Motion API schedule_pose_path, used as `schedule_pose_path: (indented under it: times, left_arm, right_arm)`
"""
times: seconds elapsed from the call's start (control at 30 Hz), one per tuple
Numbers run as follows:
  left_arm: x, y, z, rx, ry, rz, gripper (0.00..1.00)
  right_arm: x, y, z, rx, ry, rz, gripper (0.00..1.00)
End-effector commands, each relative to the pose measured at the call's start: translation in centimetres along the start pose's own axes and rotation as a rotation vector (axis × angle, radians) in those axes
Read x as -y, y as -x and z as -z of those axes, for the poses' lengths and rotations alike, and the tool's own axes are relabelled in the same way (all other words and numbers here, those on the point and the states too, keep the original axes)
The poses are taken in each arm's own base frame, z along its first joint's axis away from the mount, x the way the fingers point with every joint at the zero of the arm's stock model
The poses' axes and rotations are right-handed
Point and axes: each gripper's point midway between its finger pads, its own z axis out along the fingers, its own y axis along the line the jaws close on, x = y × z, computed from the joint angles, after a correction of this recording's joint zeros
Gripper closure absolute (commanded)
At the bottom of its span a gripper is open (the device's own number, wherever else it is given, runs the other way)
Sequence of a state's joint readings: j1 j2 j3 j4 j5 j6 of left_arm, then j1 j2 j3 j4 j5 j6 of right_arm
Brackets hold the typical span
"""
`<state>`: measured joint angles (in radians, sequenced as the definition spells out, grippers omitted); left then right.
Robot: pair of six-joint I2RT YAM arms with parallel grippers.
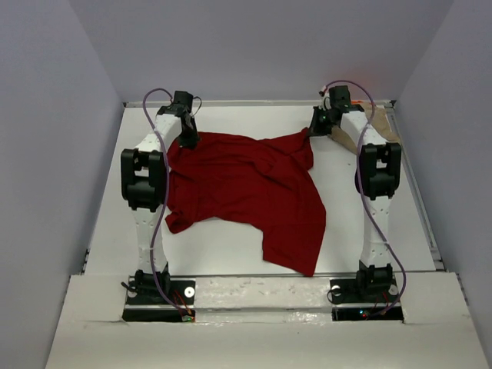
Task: Fold and stack the t-shirts
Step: Flatten the tshirt out
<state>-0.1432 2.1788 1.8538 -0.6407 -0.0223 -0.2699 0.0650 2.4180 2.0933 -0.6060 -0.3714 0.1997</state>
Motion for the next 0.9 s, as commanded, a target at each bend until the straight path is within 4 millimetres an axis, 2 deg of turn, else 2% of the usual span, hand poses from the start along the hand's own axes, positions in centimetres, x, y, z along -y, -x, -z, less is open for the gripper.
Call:
schedule_pose_path:
  times: [0.0,0.03,0.13,0.17,0.23,0.27,0.3,0.33,0.37,0.47,0.63,0.7,0.73,0.77,0.8,0.83,0.87]
  left_arm:
    - [0.9,1.4,0.7,0.033,-0.016,-0.022,1.0]
    - [0.4,1.2,0.4,0.021,0.006,-0.017,1.0]
    - [-0.1,1.5,-0.7,0.012,0.039,-0.002,1.0]
    - [0.0,2.3,-0.5,0.029,0.036,0.0,1.0]
    - [0.2,2.2,-1.4,0.003,0.013,0.012,1.0]
    - [0.6,3.2,-1.2,0.021,-0.001,0.019,1.0]
    - [0.5,2.7,-1.9,-0.008,0.008,0.02,1.0]
    - [0.7,3.6,-1.7,0.009,-0.001,0.021,1.0]
    - [0.7,3.2,-2.1,-0.004,0.003,0.019,1.0]
    - [0.8,4.1,-1.9,0.021,0.003,0.017,1.0]
    - [0.5,4.1,-1.8,0.02,0.01,0.018,1.0]
    - [0.5,3.4,-1.7,0.013,0.006,0.015,1.0]
    - [0.5,3.2,-1.6,0.011,0.004,0.012,1.0]
    - [0.3,2.5,-1.8,-0.002,0.013,0.008,1.0]
    - [0.4,2.5,-1.2,0.007,0.011,0.005,1.0]
    - [0.6,2.5,-1.1,0.019,0.005,0.0,1.0]
    - [0.6,2.1,-1.1,0.011,0.005,-0.002,1.0]
  right_arm:
    - [-2.9,6.2,5.9,0.184,-0.054,0.124,1.0]
    - [-3.4,6.1,5.9,0.182,-0.051,0.135,1.0]
    - [-3.2,6.3,6.0,0.18,-0.064,0.145,1.0]
    - [-3.2,6.2,6.1,0.178,-0.069,0.147,1.0]
    - [-3.1,6.1,5.9,0.175,-0.067,0.154,1.0]
    - [-3.1,6.2,5.9,0.178,-0.065,0.157,1.0]
    - [-3.2,6.4,5.6,0.18,-0.057,0.16,1.0]
    - [-3.3,6.7,5.5,0.184,-0.052,0.162,1.0]
    - [-3.4,6.9,5.4,0.188,-0.045,0.166,1.0]
    - [-3.7,8.0,4.7,0.206,-0.027,0.178,1.0]
    - [-4.2,10.0,3.5,0.245,0.004,0.194,1.0]
    - [-4.5,10.9,2.6,0.272,0.03,0.192,1.0]
    - [-4.1,11.3,2.5,0.283,0.035,0.181,1.0]
    - [-4.0,11.4,1.6,0.286,0.051,0.175,1.0]
    - [-3.3,11.5,1.1,0.287,0.056,0.158,1.0]
    - [-3.3,11.4,0.7,0.285,0.065,0.137,1.0]
    - [-2.5,11.1,0.2,0.277,0.067,0.122,1.0]
